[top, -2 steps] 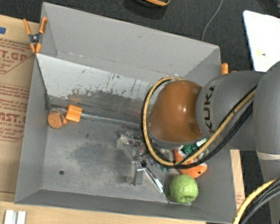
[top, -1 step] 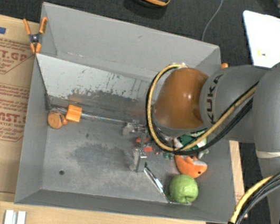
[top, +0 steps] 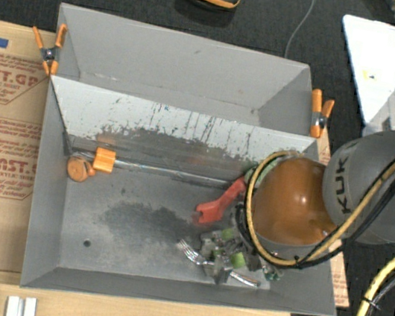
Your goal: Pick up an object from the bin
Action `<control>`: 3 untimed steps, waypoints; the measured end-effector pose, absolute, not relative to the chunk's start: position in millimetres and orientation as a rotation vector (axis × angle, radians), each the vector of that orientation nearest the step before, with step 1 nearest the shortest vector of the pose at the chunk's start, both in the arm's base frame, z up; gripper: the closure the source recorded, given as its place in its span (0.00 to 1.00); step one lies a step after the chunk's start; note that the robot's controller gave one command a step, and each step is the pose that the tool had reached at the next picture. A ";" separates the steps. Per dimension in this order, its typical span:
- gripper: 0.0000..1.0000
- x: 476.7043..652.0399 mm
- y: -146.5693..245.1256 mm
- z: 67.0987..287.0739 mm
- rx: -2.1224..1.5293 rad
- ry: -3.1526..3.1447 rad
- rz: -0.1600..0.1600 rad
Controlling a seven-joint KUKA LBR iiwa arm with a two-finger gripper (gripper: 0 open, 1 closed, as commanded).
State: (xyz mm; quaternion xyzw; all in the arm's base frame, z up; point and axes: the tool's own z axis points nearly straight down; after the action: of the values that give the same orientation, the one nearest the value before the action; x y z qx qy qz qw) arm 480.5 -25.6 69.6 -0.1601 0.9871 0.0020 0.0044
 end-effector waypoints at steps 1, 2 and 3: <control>1.00 480.5 -25.6 69.6 -0.502 3.092 0.006; 1.00 485.1 -26.3 69.6 -0.481 3.095 0.007; 1.00 483.5 -49.8 69.6 -0.621 3.070 0.007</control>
Offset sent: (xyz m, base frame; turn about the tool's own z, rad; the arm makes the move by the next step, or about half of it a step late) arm 0.0076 -0.0021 0.0004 0.0233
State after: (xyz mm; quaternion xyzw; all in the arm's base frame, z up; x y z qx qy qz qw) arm 483.5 -49.8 69.6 -0.1981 0.9802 0.0022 0.0047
